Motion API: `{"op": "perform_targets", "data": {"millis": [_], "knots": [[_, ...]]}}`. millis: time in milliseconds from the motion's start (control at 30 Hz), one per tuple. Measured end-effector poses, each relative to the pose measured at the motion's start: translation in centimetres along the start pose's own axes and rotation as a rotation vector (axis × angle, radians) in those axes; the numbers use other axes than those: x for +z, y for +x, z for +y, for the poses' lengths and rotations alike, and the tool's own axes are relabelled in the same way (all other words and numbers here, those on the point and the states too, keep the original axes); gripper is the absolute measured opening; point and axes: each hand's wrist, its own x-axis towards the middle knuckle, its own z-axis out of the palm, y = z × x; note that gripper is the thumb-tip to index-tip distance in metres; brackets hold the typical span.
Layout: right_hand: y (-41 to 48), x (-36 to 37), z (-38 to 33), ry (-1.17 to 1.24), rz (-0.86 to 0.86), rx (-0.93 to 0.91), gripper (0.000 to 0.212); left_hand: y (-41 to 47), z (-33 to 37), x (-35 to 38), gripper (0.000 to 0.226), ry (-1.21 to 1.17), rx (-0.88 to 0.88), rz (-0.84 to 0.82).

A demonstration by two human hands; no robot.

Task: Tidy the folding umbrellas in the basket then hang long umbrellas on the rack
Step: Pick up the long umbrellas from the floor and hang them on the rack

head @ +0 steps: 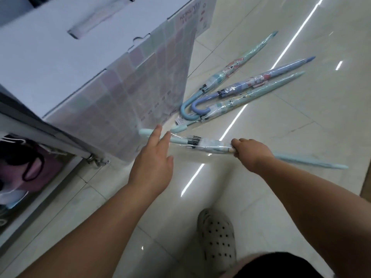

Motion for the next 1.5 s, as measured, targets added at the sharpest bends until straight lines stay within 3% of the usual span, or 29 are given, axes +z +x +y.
{"op": "perform_targets", "data": {"millis": [167,367,700,867,1267,1500], "knots": [[-8.0,-5.7,-0.7,0.045,-0.037,0.067,0.018,-5.6,6.5,-5.9,0.043,-0.089,0.079,-0.050],[-19.4,-15.8,-0.3,0.205,-0.062,0.127,0.020,-10.6,13.7,-16.1,0.025,-0.216,-0.124,-0.163],[-35.5,-46.5,-2.9,0.713,0.109,-0.013,0.017,-17.1,31.0,-43.2,0.045,-0.307,-0.191,-0.165],[-39.8,-59.3,-2.6,0.913,0.242,-0.111,0.017,-20.4,38.4,-52.8,0.053,-0.307,-0.160,-0.137],[-40.8,-79.5,-7.0,1.125,0.539,-0.244,0.025,-21.4,43.4,-60.7,0.059,-0.460,-0.110,-0.074],[-42.4,-87.4,-12.3,1.059,0.773,-0.227,0.036,-19.6,42.2,-65.7,0.050,-0.587,-0.014,0.103]]}}
